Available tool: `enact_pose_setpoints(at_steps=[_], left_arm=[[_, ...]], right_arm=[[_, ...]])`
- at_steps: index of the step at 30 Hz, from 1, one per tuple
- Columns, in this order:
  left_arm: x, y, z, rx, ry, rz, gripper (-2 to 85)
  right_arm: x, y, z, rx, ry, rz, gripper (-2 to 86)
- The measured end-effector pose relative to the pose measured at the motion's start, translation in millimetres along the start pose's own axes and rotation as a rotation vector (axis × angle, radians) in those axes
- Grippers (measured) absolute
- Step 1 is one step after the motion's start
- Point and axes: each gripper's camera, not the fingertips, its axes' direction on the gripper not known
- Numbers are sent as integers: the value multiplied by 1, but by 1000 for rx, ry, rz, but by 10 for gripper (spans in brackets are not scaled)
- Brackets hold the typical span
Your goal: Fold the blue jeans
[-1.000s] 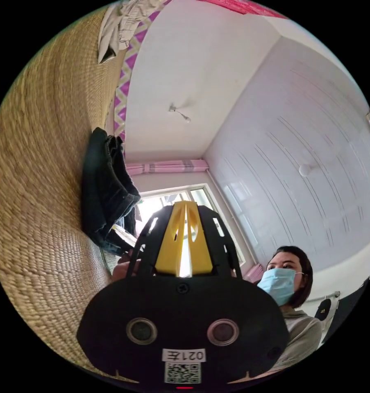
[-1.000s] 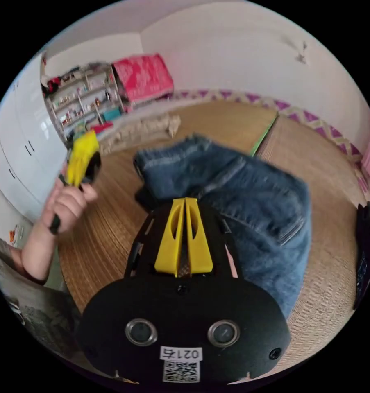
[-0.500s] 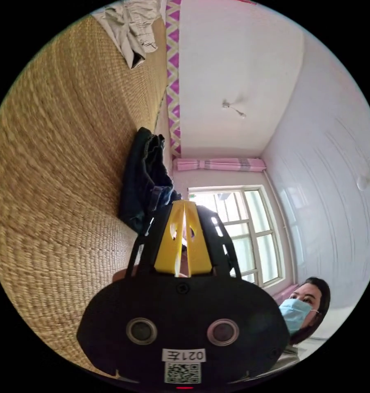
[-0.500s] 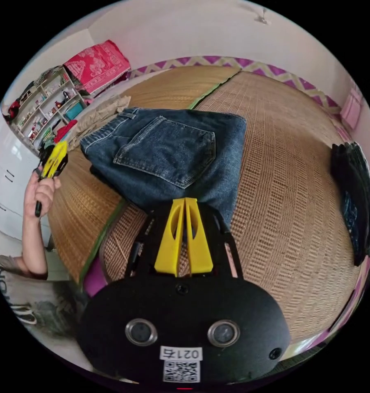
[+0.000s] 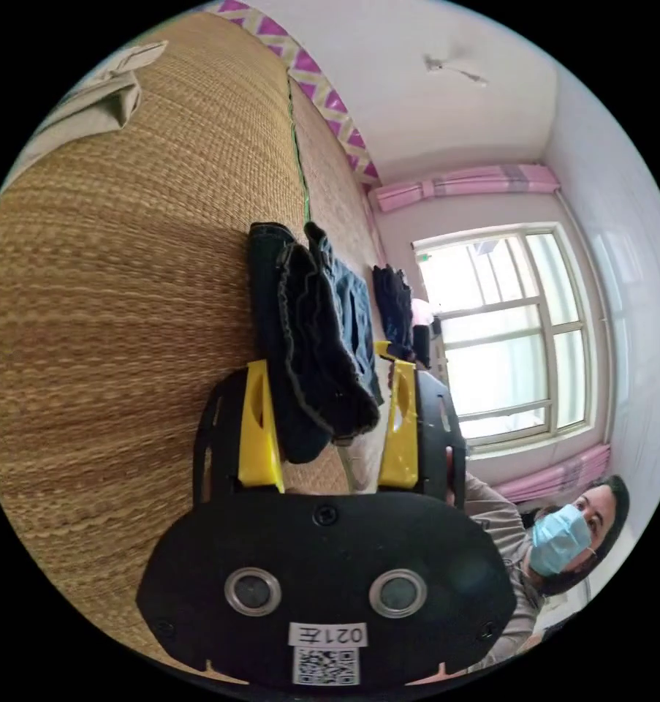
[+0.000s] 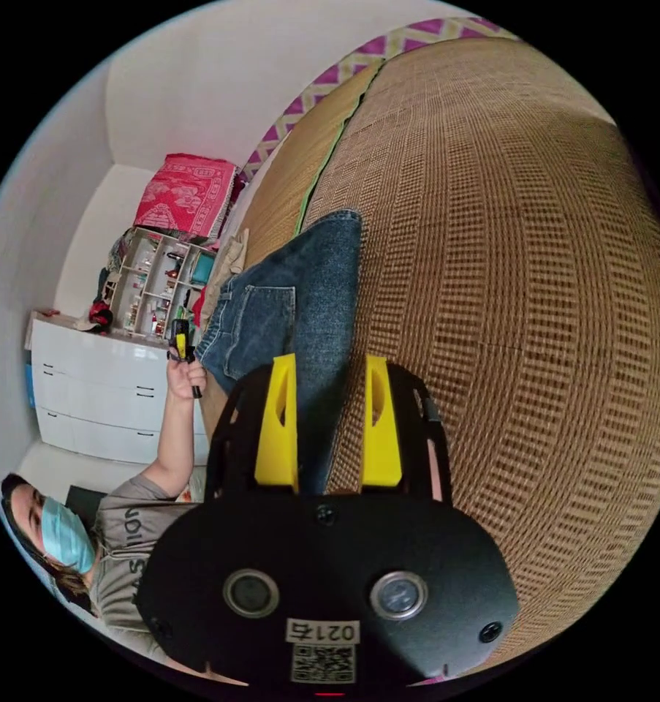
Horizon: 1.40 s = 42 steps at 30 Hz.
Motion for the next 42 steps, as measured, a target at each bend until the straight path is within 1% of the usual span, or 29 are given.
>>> enact_pose_setpoints(at_steps=[2,4,5,8,10,14,17,19,20,21,23,25,26,28,29,31,32,34,35,37,38,39,40,41,42], left_arm=[[10,-5,13,-41,-64,11,167],[17,-8,29,-93,-177,21,100],[17,-7,32,-95,-197,23,93],[4,2,33,-75,-114,6,70],[-1,17,29,-28,-77,6,66],[-3,47,9,73,-2,-10,64],[0,73,-35,160,42,1,63],[-4,93,-89,231,84,-7,63],[-6,97,-105,250,89,-12,62],[-10,105,-140,286,84,-11,62],[-15,115,-194,342,65,-11,62],[-21,126,-270,423,26,-16,61],[-23,129,-289,446,20,-21,61],[-32,138,-359,543,-3,-30,61],[-34,141,-375,568,-6,-34,61],[-54,148,-427,657,-17,-58,62],[-61,150,-435,675,-16,-69,63],[-108,153,-451,727,-13,-163,70],[-123,154,-450,730,-13,-202,72],[-185,168,-438,725,54,-383,84],[-193,176,-437,745,82,-396,82],[-197,192,-440,811,158,-357,76],[-189,204,-446,831,164,-330,67],[-180,209,-451,830,128,-327,48],[-155,221,-463,851,47,-288,9]], right_arm=[[19,-11,6,-13,-58,12,105],[38,-23,23,-42,-100,29,70],[41,-25,25,-42,-99,33,64],[61,-28,17,-15,-142,72,43],[64,-25,2,31,-216,111,39],[30,-30,-20,96,-180,92,36],[-24,-47,-30,112,-116,28,32],[-79,-74,-25,86,-97,-43,29],[-94,-82,-22,78,-88,-64,29],[-126,-99,-13,64,-78,-101,29],[-175,-129,9,36,-70,-166,29],[-237,-173,48,-4,-80,-235,30],[-253,-185,59,-14,-87,-249,31],[-311,-237,104,-51,-139,-289,35],[-327,-249,115,-58,-149,-303,36],[-391,-297,158,-84,-166,-384,38],[-405,-308,171,-95,-167,-399,38],[-454,-348,222,-112,-89,-451,43],[-461,-357,237,-117,-62,-456,46],[-474,-380,303,-175,84,-450,66],[-474,-383,319,-193,136,-437,74],[-475,-382,342,-206,264,-462,74],[-479,-374,351,-177,376,-516,67],[-482,-368,351,-143,427,-545,61],[-489,-352,347,-84,524,-611,49]])
